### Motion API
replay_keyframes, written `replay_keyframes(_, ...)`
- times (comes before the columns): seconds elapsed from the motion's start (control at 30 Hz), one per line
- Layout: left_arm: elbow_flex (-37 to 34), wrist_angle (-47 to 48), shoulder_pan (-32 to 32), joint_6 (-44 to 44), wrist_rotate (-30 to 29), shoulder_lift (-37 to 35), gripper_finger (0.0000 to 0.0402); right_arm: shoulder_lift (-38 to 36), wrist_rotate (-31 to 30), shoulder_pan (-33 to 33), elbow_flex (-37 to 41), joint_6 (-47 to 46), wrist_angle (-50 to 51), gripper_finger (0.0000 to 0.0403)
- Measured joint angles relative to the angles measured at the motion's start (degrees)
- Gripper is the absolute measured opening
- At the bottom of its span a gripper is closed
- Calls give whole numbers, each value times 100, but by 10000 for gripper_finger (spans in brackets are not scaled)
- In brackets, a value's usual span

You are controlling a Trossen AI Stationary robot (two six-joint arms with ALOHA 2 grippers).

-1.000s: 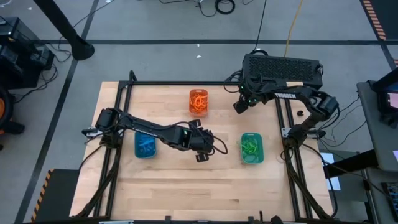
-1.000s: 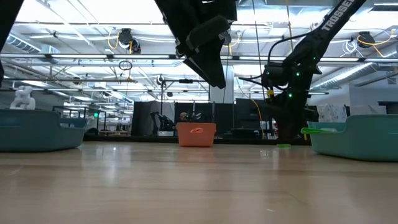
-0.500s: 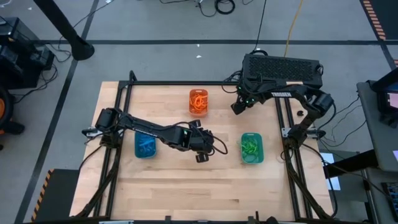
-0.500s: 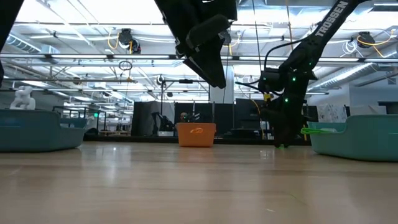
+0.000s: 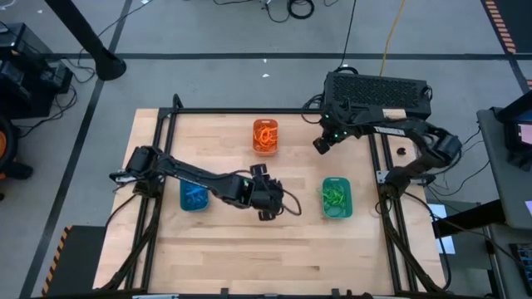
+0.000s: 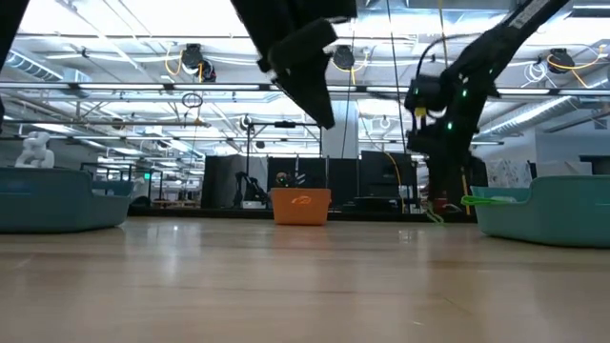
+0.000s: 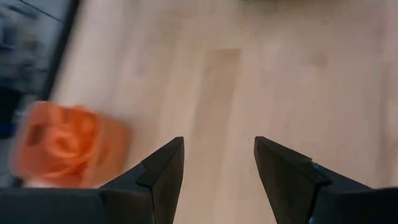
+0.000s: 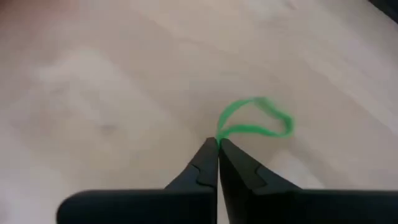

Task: Sort rubber bands into baskets
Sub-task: Put the green rubber band into the green bin

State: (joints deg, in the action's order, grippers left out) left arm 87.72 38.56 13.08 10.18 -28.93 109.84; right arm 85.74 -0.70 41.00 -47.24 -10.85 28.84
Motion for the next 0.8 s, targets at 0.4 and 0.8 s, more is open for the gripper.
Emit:
replay_keyframes(0.4,-1687,26,319,1087,-1146,-943,203,-1446,108,-1616,-2,-319,56,0)
replay_keyframes(0.8,-3598,-6432,52,-335,1267,-1243,203,-1684,94,-3902,-9,-1052,-541,0)
